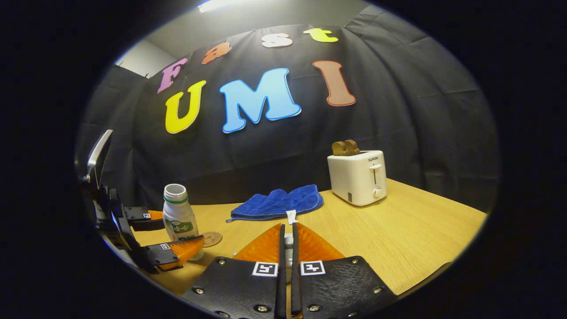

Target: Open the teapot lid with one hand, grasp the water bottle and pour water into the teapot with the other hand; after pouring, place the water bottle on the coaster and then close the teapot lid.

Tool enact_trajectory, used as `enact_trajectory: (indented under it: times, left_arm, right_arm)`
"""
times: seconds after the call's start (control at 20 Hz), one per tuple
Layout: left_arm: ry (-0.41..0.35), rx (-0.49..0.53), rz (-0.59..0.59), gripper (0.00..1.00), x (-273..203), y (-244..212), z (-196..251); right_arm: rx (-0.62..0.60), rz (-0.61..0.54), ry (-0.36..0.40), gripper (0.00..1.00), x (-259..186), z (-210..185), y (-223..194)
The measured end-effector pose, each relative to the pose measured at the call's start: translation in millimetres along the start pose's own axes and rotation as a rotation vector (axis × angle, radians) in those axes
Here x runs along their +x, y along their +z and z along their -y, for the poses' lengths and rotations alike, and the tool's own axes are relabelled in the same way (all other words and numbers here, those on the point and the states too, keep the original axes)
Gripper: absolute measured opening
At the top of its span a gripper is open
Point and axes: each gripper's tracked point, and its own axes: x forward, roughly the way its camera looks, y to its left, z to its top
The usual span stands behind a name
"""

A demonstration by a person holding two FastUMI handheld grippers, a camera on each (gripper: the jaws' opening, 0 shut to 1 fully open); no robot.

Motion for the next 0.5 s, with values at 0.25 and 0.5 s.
enact_trajectory:
  times: [0.25, 0.5]
  left_arm:
    - [0.004, -0.151, -0.008, 0.85, -7.9, -20.9, -21.7]
    - [0.03, -0.283, 0.013, 0.85, -15.1, -31.5, -44.1]
  right_arm:
    - [-0.011, -0.041, 0.035, 0.04, 15.7, -23.0, -10.8]
    - [-0.042, -0.059, 0.029, 0.04, 27.9, -32.0, -17.1]
